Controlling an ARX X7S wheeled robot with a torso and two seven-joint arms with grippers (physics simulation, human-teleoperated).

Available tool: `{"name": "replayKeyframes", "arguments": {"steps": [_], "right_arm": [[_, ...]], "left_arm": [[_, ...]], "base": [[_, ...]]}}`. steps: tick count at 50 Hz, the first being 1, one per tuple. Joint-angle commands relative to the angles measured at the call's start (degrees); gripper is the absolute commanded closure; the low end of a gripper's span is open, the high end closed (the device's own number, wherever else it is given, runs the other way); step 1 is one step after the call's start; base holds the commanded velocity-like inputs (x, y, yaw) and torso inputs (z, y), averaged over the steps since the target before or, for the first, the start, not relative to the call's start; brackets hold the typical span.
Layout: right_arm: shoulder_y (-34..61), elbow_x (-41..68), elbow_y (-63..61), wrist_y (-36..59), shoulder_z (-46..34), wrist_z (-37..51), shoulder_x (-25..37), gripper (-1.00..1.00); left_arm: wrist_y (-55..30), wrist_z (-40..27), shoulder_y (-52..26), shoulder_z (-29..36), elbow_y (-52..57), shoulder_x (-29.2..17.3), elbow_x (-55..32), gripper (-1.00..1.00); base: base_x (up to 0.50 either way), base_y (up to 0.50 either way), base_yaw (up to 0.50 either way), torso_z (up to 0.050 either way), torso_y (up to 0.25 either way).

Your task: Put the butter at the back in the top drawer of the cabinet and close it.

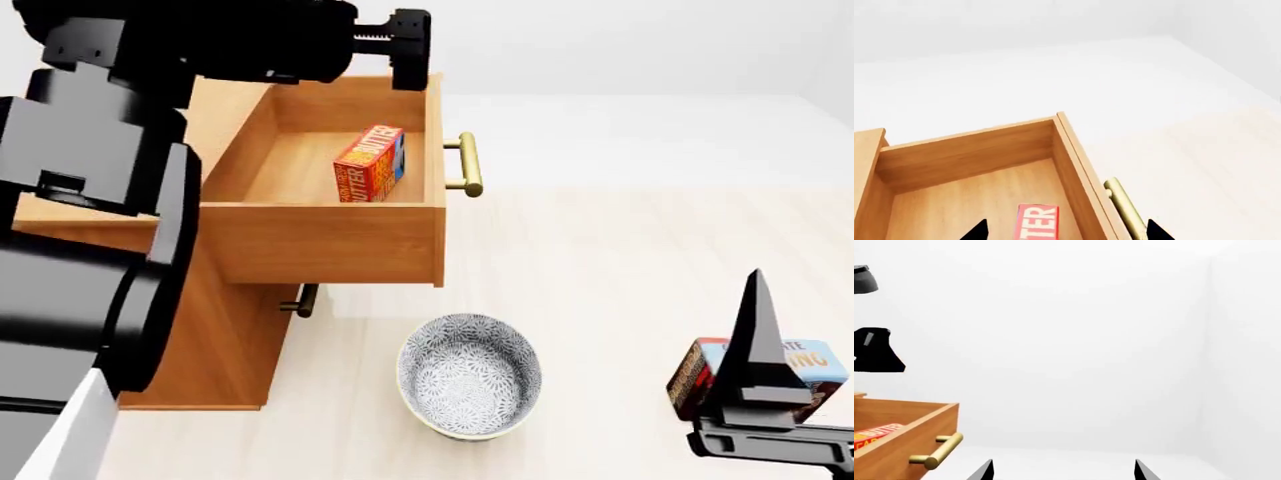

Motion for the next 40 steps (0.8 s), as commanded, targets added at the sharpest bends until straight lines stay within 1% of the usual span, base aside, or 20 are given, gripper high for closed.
{"name": "replayKeyframes", "arguments": {"steps": [1, 4, 6, 10, 15, 21, 28, 40], "right_arm": [[-2.02, -4.1, -1.66, 1.13, -1.79, 3.94, 0.0, -1.0], [-2.89, -5.64, -1.65, 1.06, -2.62, 5.16, 0.0, -1.0], [-3.2, -6.16, -1.65, 1.02, -2.91, 5.59, 0.0, -1.0], [-3.55, -6.78, -1.66, 0.6, -3.22, 5.62, 0.0, -1.0], [-3.91, -7.54, -1.66, 0.11, -3.53, 5.67, 0.0, -1.0], [-4.58, -8.87, -1.66, -0.21, -4.14, 6.17, 0.0, -1.0], [-5.77, -11.35, -1.66, -0.67, -5.25, 7.52, 0.0, -1.0], [-6.22, -12.1, -1.66, -0.83, -5.56, 8.1, 0.0, -1.0]], "left_arm": [[-10.79, -13.88, 5.09, -1.18, 20.48, 0.6, -9.62, -1.0], [-12.05, -18.3, 6.33, -1.25, 23.79, 1.17, -13.39, -1.0], [-12.31, -21.91, 7.1, -1.0, 25.64, 1.2, -18.06, -1.0], [-11.37, -31.57, 9.28, 0.92, 30.03, 1.21, -28.58, -1.0], [-7.42, -42.03, 11.4, 6.67, 34.76, 1.22, -41.84, -1.0], [-0.7, -51.35, 12.74, 15.4, 40.55, 1.18, -52.18, -1.0], [7.66, -55.97, 12.23, 25.55, 42.82, 1.09, -56.49, -1.0], [17.92, -57.92, 11.17, 37.53, 41.88, 1.09, -61.48, -1.0]], "base": [[0.0, 0.0, 0.0, 0.0, 0.0], [0.0, 0.0, 0.0, 0.0, 0.0], [0.0, 0.0, 0.0, 0.0, 0.0], [0.0, 0.0, 0.0, 0.0, 0.0], [0.0, 0.0, 0.0, 0.0, 0.0], [0.0, 0.0, 0.0, 0.0, 0.0], [0.0, 0.0, 0.0, 0.0, 0.0], [0.0, 0.0, 0.0, 0.0, 0.0]]}}
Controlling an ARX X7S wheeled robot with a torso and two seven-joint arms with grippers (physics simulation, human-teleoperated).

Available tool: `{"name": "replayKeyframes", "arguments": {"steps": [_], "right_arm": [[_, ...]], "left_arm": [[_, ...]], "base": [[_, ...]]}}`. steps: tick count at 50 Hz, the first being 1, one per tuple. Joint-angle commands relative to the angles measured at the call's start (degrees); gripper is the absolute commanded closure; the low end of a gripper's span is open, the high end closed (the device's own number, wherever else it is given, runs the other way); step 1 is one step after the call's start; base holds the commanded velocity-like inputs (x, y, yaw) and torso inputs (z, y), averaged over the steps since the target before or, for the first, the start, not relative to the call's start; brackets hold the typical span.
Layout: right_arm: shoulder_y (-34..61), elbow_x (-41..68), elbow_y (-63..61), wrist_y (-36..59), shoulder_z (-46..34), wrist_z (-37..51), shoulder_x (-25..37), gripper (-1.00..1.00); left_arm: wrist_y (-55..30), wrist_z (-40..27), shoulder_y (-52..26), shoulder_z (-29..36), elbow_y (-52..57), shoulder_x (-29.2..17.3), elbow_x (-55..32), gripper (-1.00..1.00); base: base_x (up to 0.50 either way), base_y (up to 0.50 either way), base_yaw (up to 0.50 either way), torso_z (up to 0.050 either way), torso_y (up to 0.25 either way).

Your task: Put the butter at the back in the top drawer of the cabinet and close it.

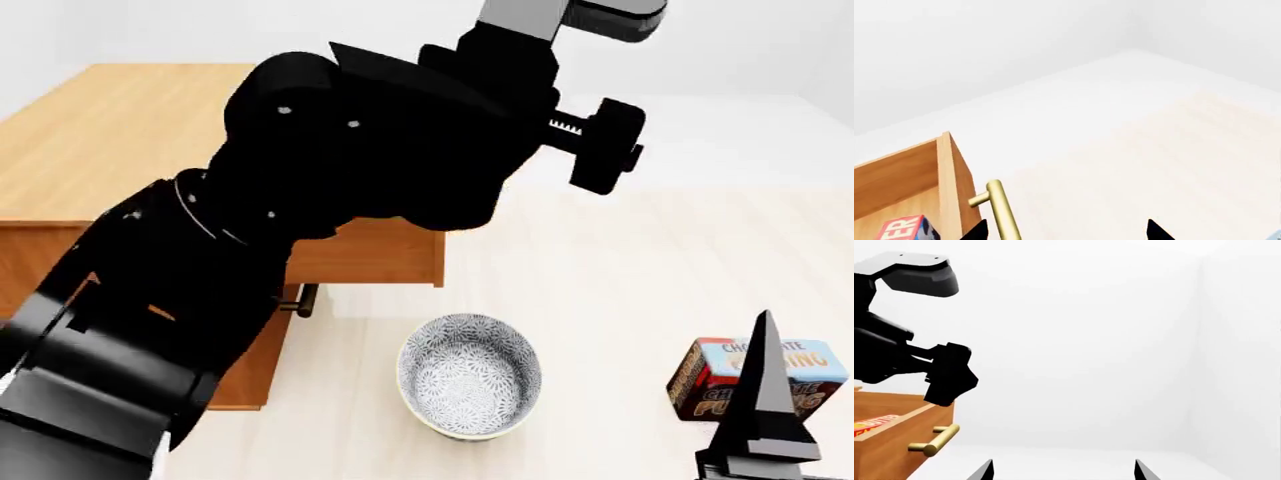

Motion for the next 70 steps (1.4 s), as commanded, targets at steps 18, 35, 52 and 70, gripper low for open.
{"name": "replayKeyframes", "arguments": {"steps": [18, 35, 52, 70], "right_arm": [[-1.06, -1.65, -0.02, -0.53, -0.76, 1.49, 0.0, -1.0], [-1.55, -2.46, -0.01, -0.89, -1.05, 2.16, 0.0, -1.0], [-1.61, -2.42, -0.01, -1.09, -0.91, 2.23, 0.0, -1.0], [-1.42, -2.02, 0.0, -1.06, -0.51, 2.05, 0.0, -1.0]], "left_arm": [[22.53, -5.75, -2.48, 31.25, -1.18, 0.15, -13.69, -1.0], [24.49, -8.77, -3.36, 43.96, -7.13, 0.19, -23.64, -1.0], [16.04, -11.73, -0.27, 43.94, -15.76, 0.19, -23.63, -1.0], [12.9, -10.56, 2.51, 43.92, -21.09, 0.19, -21.95, -1.0]], "base": [[0.0, 0.0, 0.0, 0.0, 0.0], [0.0, 0.0, 0.0, 0.0, 0.0], [0.0, 0.0, 0.0, 0.0, 0.0], [0.0, 0.0, 0.0, 0.0, 0.0]]}}
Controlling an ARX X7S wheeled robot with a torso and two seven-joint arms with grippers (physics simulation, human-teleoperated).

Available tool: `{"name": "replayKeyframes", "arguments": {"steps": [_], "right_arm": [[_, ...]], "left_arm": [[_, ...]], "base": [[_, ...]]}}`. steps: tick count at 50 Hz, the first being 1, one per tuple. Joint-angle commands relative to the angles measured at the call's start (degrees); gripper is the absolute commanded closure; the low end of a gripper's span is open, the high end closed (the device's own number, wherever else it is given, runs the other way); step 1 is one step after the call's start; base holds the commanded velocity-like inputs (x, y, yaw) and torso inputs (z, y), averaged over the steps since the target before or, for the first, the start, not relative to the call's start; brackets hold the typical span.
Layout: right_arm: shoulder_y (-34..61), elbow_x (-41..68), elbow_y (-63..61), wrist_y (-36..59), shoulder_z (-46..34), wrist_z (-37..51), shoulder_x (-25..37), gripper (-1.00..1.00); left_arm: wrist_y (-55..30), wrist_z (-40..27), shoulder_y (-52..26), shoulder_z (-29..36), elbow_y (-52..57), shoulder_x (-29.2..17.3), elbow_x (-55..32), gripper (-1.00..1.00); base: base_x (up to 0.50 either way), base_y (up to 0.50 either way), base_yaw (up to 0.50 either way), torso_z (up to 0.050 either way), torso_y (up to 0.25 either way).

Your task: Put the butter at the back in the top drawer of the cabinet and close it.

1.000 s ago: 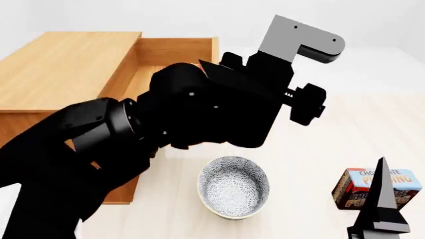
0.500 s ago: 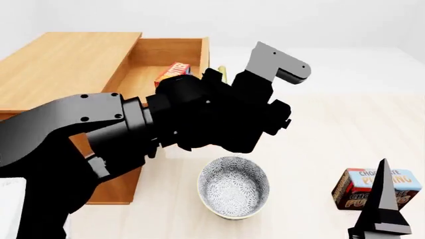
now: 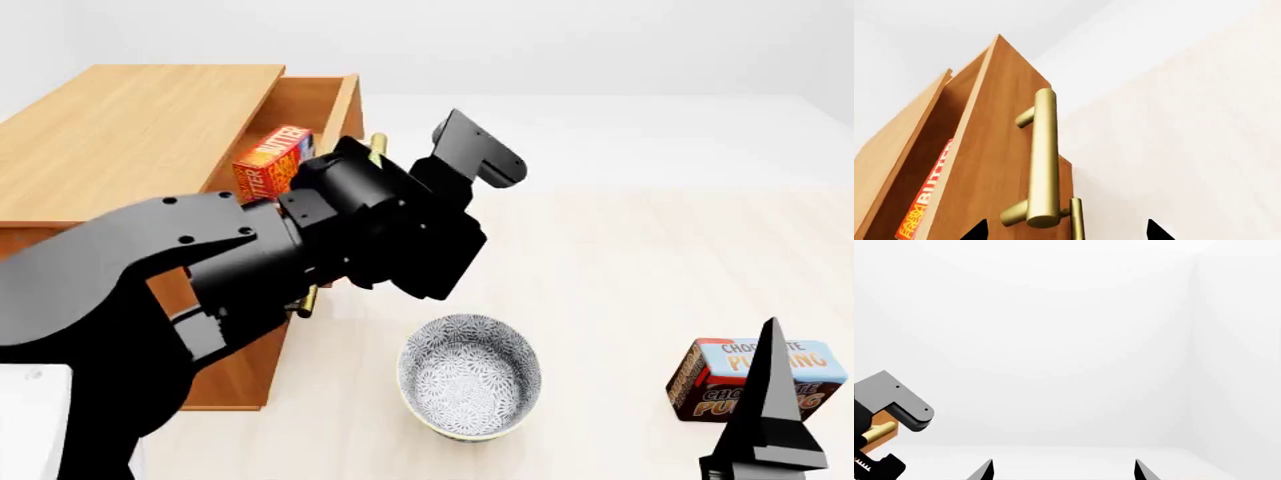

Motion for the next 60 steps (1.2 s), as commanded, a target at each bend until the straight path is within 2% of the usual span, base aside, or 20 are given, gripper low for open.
{"name": "replayKeyframes", "arguments": {"steps": [1, 18, 37, 47, 60], "right_arm": [[0.76, -0.12, -0.23, -0.07, -0.44, -0.09, 0.31, -1.0], [0.99, 0.2, -0.25, -0.25, -0.01, -0.84, 0.31, -1.0], [2.06, 2.26, -0.26, 0.0, 1.29, -2.81, 0.31, -1.0], [2.14, 2.33, -0.26, 0.09, 1.49, -3.08, 0.31, -1.0], [2.04, 2.26, -0.26, 0.18, 1.54, -3.35, 0.31, -1.0]], "left_arm": [[2.29, 3.51, 6.35, -0.12, -2.99, 0.0, -9.08, -1.0], [-1.02, 3.28, 6.08, 0.09, -10.4, -0.01, -6.64, -1.0], [-2.77, 8.31, 6.75, 0.89, -21.31, -0.02, -0.52, -1.0], [-3.02, 5.29, 6.54, 2.26, -23.73, -0.17, 3.97, -1.0], [-3.44, -0.8, 6.28, 3.62, -21.53, -3.0, 5.81, -1.0]], "base": [[0.0, 0.0, 0.0, 0.0, 0.0], [0.0, 0.0, 0.0, 0.0, 0.0], [0.0, 0.0, 0.0, 0.0, 0.0], [0.0, 0.0, 0.0, 0.0, 0.0], [0.0, 0.0, 0.0, 0.0, 0.0]]}}
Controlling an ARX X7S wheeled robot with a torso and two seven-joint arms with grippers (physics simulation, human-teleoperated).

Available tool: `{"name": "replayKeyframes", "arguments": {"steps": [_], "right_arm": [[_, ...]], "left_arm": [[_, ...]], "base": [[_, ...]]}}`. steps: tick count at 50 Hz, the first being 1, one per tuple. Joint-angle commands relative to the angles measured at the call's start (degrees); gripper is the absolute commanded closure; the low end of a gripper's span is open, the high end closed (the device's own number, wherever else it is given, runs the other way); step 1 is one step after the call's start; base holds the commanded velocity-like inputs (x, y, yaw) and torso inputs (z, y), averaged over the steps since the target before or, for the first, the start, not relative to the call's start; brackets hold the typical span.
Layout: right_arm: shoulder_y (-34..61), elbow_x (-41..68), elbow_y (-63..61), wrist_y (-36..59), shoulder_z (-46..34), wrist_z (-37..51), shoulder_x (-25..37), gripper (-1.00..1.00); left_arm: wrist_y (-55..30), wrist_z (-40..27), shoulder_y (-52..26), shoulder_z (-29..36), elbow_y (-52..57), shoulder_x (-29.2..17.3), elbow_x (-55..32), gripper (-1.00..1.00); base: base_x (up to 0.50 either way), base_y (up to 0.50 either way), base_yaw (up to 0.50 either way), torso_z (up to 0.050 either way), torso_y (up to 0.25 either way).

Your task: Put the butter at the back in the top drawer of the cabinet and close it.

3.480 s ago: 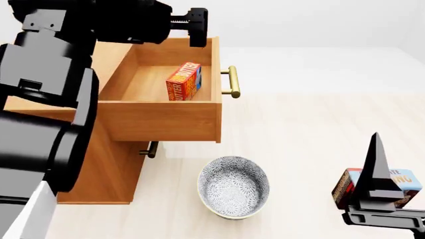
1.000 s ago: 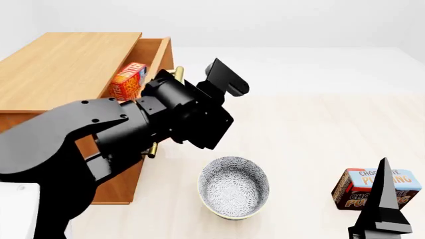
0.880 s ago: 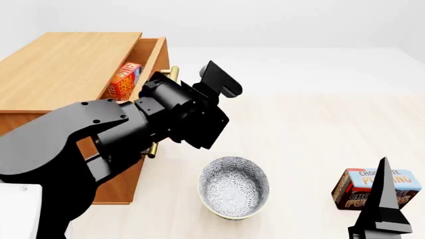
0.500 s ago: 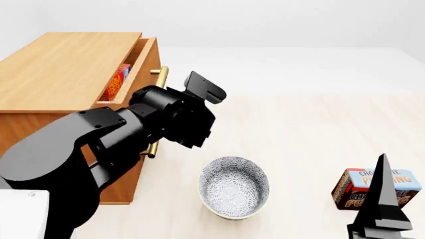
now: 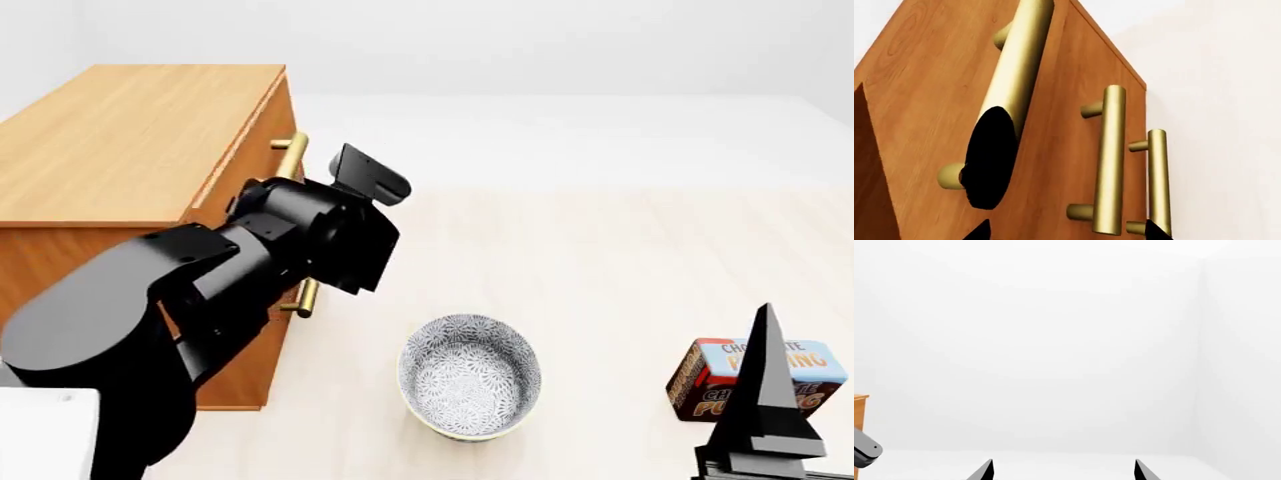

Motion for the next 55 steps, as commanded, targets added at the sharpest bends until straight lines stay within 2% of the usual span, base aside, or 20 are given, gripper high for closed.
{"name": "replayKeyframes", "arguments": {"steps": [1, 22, 31, 45, 47, 50, 55], "right_arm": [[-0.02, 0.06, 0.0, 0.06, 0.12, -0.33, 0.01, -1.0], [-0.19, -0.17, 0.0, -0.05, 0.19, -0.4, 0.01, -1.0], [0.03, 0.27, 0.01, 0.06, 0.51, -0.66, 0.01, -1.0], [0.21, 0.41, 0.01, 0.25, 0.83, -0.92, 0.01, -1.0], [0.22, 0.45, 0.01, 0.26, 0.86, -0.99, 0.01, -1.0], [0.21, 0.43, 0.01, 0.27, 0.88, -1.03, 0.01, -1.0], [0.14, 0.32, 0.0, 0.23, 0.86, -1.02, 0.01, -1.0]], "left_arm": [[-0.88, -4.7, -0.02, 2.09, 0.19, -2.06, 2.88, -1.0], [-4.87, -3.17, 2.5, 5.69, -8.3, 0.77, 6.85, -1.0], [-5.69, -17.16, 1.78, -0.72, 13.97, -8.82, -0.62, -1.0], [-3.29, -29.59, 3.53, -8.37, 41.36, -19.78, -12.16, -1.0], [-1.2, -30.26, 2.64, -6.91, 45.0, -20.98, -13.8, -1.0], [5.61, -30.28, -1.38, -0.95, 52.66, -23.29, -17.47, -1.0], [14.25, -30.23, -6.92, 4.42, 63.51, -26.66, -18.85, -1.0]], "base": [[0.0, 0.0, 0.0, 0.0, 0.0], [0.0, 0.0, 0.0, 0.0, 0.0], [0.0, 0.0, 0.0, 0.0, 0.0], [0.0, 0.0, 0.0, 0.0, 0.0], [0.0, 0.0, 0.0, 0.0, 0.0], [0.0, 0.0, 0.0, 0.0, 0.0], [0.0, 0.0, 0.0, 0.0, 0.0]]}}
